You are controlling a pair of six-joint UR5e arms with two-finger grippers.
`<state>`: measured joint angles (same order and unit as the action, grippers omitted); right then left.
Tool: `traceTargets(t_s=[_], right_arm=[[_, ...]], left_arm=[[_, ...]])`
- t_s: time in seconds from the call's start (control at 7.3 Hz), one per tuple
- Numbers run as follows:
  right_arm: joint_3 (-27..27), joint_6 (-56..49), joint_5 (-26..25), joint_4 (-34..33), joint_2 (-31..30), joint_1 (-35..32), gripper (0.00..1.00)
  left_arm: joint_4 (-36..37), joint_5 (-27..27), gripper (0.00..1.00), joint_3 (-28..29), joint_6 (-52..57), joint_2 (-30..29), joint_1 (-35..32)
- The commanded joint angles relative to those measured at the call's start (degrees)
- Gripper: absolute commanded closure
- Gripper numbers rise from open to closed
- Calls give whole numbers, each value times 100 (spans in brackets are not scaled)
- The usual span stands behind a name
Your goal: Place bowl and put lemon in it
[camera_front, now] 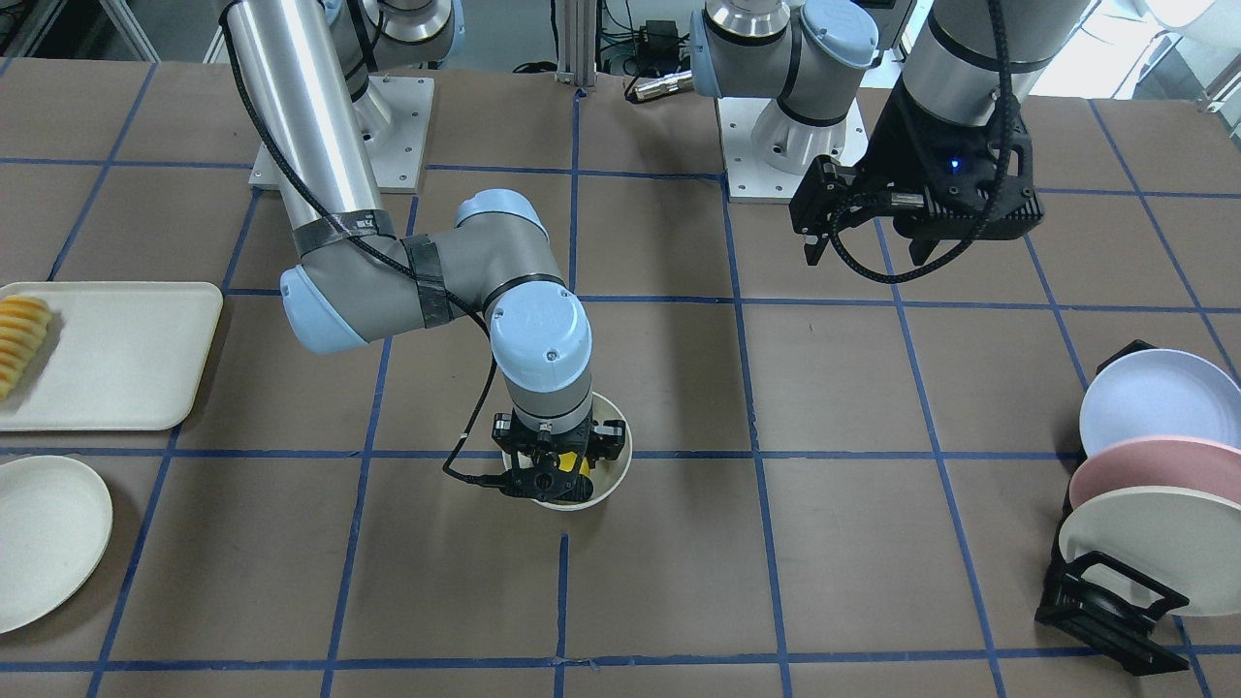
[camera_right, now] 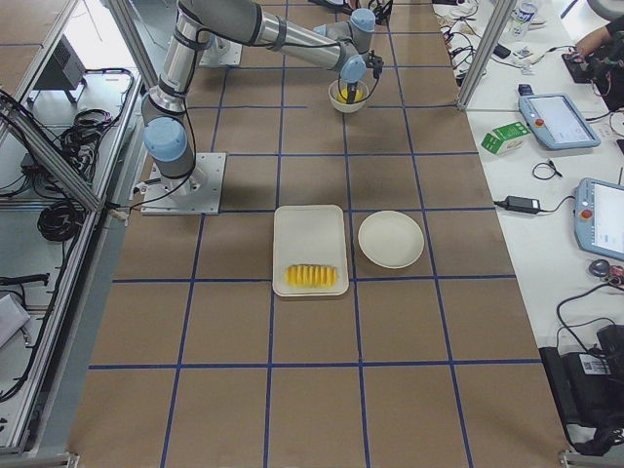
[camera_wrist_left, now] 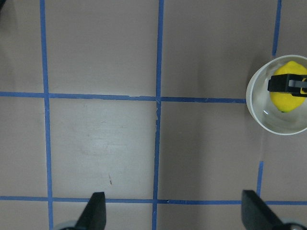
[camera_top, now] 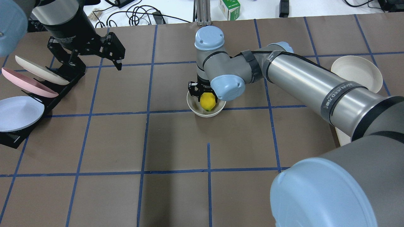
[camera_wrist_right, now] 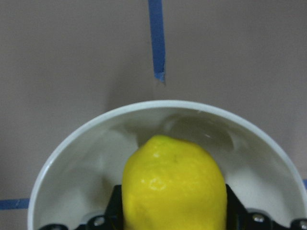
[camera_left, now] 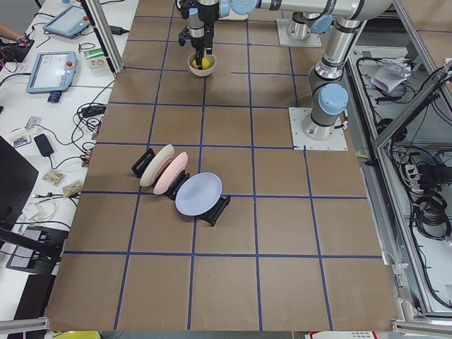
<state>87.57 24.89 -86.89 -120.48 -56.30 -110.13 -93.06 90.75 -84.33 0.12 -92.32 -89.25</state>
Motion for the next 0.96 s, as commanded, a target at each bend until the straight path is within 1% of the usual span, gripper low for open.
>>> traceTargets(t_s=[0.0,0.14,0.27,0.55,0.68,0.82], right_arm=[[-21,-1,-38,7,-65,9,0],[-47,-1,-82,50,-92,9,0],[-73,-10,-91,68,-275,26,0],[-82,-142,-109,636,-985,306,0],[-22,-394,-100,700,-1363,577,0],[-21,-431,-100,1058,-1775,911,0]], left_arm=[[7,-92,0,13,5,-5,-5],[7,-92,0,13,5,3,-5],[7,-92,0,4,5,3,-5],[7,-101,0,22,5,29,12],[7,-101,0,13,-21,30,4],[7,-92,0,4,-30,21,12]])
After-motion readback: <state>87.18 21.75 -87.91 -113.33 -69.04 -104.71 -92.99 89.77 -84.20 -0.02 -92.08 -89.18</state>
